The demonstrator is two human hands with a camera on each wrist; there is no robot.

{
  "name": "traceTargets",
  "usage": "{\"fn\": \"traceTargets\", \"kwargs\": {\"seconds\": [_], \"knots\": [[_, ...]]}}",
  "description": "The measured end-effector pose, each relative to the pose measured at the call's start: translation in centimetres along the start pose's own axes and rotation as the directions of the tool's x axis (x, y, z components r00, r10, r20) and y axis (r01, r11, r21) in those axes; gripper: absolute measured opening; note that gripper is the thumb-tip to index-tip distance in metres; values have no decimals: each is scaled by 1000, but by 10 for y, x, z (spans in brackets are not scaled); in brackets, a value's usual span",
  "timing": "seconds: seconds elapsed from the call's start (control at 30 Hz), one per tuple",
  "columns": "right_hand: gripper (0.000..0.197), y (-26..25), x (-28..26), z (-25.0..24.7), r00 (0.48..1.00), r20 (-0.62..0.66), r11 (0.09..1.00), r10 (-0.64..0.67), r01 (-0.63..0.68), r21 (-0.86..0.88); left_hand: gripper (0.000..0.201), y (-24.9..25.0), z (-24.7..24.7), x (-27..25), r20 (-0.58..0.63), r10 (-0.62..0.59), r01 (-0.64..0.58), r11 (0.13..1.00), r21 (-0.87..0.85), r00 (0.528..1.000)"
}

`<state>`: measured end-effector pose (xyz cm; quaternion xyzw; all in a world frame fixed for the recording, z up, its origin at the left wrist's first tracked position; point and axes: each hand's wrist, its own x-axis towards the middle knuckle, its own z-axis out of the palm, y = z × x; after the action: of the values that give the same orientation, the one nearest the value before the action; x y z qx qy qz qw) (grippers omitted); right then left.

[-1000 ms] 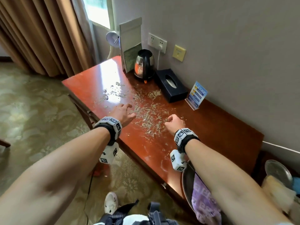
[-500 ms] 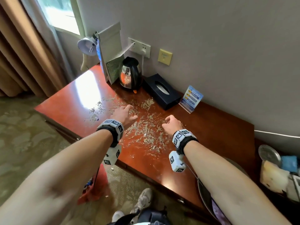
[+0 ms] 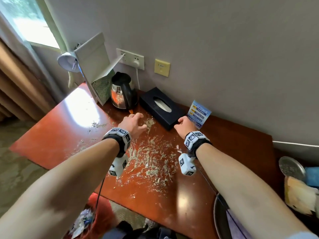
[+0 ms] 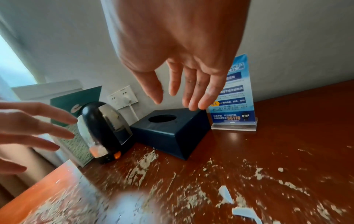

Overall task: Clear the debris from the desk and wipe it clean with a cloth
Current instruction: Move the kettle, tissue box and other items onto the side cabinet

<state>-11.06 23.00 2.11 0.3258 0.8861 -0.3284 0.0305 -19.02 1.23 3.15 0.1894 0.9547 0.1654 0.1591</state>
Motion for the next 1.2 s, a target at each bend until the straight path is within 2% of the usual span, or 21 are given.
{"fn": "traceTargets", "kwargs": {"seconds": [0.1, 0.2, 0.3, 0.4, 0.5, 0.67, 0.8, 0.9, 1.0, 1.1, 1.2], "knots": [[41, 10, 17, -16, 986, -162, 994, -39, 22, -103, 56, 16, 2, 19, 24, 27, -27, 999, 24, 999], [61, 21, 35, -29, 945, -317, 971, -78, 0, -238, 56, 26, 5, 40, 57, 71, -72, 997, 16, 996], [78, 31, 49, -38, 949, -316, 952, -22, -77, -297, 57, 31, 11, 58, 94, 93, -95, 995, 13, 991], [82, 38, 62, -41, 967, -254, 928, 29, -120, -352, 58, 33, 15, 72, 107, 109, -112, 994, 18, 988], [70, 37, 72, -42, 967, -252, 924, 44, -135, -357, 58, 29, 19, 81, 123, 104, -104, 995, -6, 987], [31, 31, 76, -46, 969, -245, 924, 4, -97, -370, 57, 25, 19, 91, 149, 106, -101, 994, -40, 983], [29, 34, 68, -56, 966, -251, 936, -56, -36, -350, 60, 37, 12, 99, 229, 129, -104, 988, -117, 965], [26, 41, 61, -73, 964, -214, 944, -159, 85, -319, 64, 58, 11, 100, 280, 157, -114, 980, -162, 947], [20, 45, 58, -87, 968, -166, 967, -188, 153, -206, 68, 81, 15, 94, 284, 225, -167, 963, -213, 932], [13, 38, 58, -90, 980, -56, 980, -193, 190, -57, 73, 95, 16, 87, 258, 280, -218, 945, -243, 925], [10, 21, 54, -83, 970, 51, 970, -237, 233, 72, 62, 97, 16, 82, 255, 309, -231, 928, -293, 916]]}}
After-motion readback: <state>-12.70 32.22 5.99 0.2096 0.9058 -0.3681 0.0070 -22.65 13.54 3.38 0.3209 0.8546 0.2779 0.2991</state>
